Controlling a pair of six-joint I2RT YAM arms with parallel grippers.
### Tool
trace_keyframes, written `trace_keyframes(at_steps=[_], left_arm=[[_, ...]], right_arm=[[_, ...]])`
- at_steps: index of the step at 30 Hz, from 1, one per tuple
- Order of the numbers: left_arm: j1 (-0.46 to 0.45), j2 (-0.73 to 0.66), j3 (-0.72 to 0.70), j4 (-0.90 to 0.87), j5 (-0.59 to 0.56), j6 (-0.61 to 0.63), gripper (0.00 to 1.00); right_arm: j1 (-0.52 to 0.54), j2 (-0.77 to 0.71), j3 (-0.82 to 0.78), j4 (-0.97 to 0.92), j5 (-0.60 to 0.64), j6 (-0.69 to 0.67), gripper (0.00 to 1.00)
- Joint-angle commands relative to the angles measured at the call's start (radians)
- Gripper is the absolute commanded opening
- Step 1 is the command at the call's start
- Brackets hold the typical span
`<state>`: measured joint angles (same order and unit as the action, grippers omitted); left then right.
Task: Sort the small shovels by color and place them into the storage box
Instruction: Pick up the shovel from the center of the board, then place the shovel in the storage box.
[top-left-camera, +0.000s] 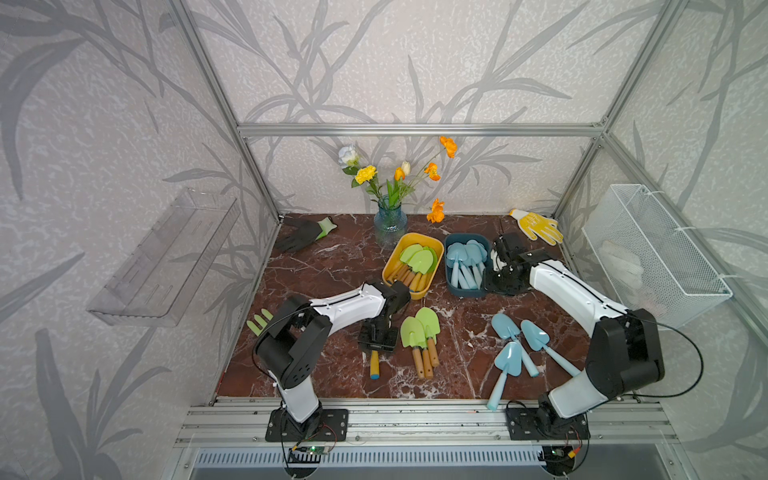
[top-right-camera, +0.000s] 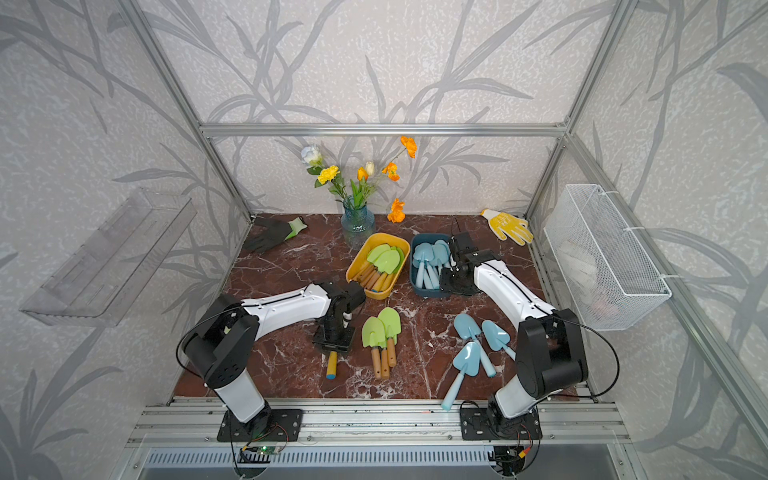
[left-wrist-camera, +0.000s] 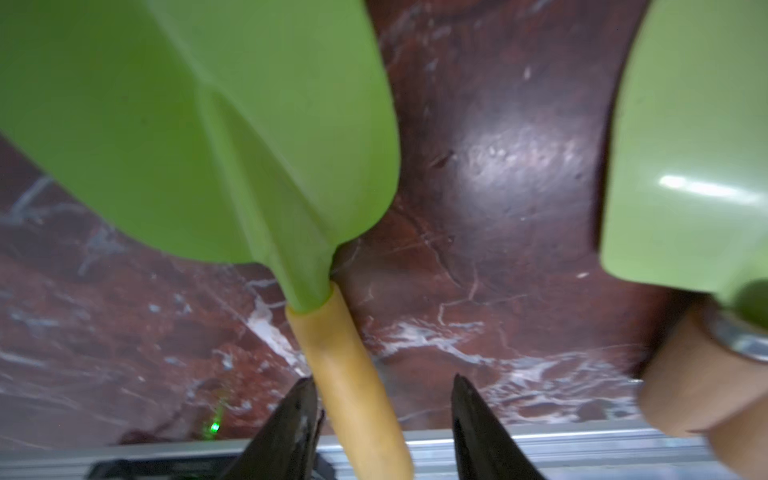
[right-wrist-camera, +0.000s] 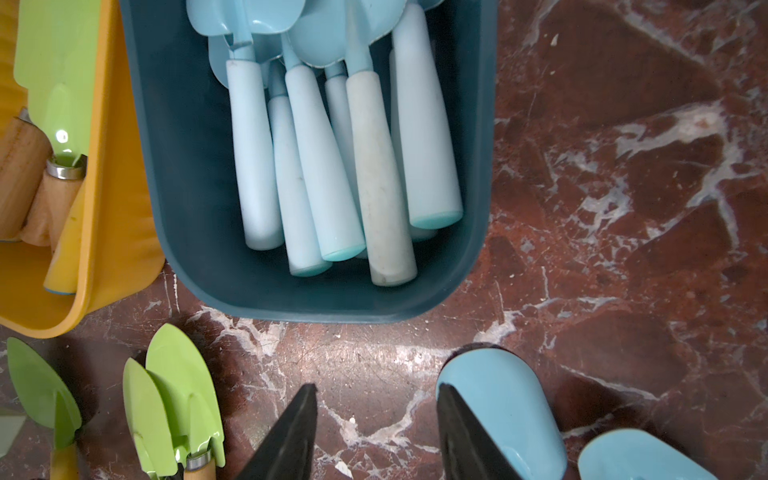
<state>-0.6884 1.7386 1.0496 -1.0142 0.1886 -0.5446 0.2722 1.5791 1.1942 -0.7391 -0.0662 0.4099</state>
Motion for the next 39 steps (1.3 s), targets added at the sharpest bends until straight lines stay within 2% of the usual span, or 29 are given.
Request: trace_keyframes(at_steps=[1, 5, 6, 10, 14, 17, 21, 25, 30, 34, 39], left_arm=[[0.003, 0.014, -0.056, 0.029, -0.017, -0.057, 0.31], [0.004, -0.002, -0.058, -0.032, -0.132, -0.095, 0.02], [0.004, -0.011, -0.046, -0.05, -0.161, -0.099, 0.0], [0.007, -0.058, 0.082, -0.161, -0.27, -0.091, 0.0], [0.011, -0.087, 0.287, -0.298, -0.38, -0.054, 0.0], [0.034, -0.058, 0.448, -0.347, -0.414, 0.005, 0.0], [0.06, 0.082, 0.665, -0.337, -0.38, 0.145, 0.0], [0.064, 0.291, 0.915, -0.339, -0.411, 0.261, 0.0], [0.092, 0.483, 1.146, -0.3, -0.365, 0.284, 0.0], [0.092, 0.575, 1.265, -0.259, -0.328, 0.285, 0.0], [0.098, 0.648, 1.27, -0.223, -0.283, 0.278, 0.0]], right_arm=[[0.005, 0.004, 0.025, -0.028, -0.013, -0.014, 0.48], [0.009, -0.002, 0.022, -0.022, -0.017, -0.011, 0.48], [0.009, -0.004, 0.02, -0.019, -0.017, -0.008, 0.48], [0.012, -0.007, 0.016, 0.001, -0.027, 0.007, 0.48], [0.017, -0.012, 0.016, 0.011, -0.033, 0.013, 0.48], [0.016, -0.023, 0.018, 0.013, -0.025, 0.013, 0.48], [0.016, -0.043, 0.009, 0.009, -0.005, 0.009, 0.48], [0.015, -0.073, -0.005, -0.004, 0.019, 0.007, 0.48], [0.004, -0.123, -0.039, -0.017, 0.055, 0.014, 0.48], [-0.008, -0.151, -0.057, -0.026, 0.065, 0.021, 0.48], [-0.011, -0.171, -0.072, -0.046, 0.081, 0.029, 0.48]])
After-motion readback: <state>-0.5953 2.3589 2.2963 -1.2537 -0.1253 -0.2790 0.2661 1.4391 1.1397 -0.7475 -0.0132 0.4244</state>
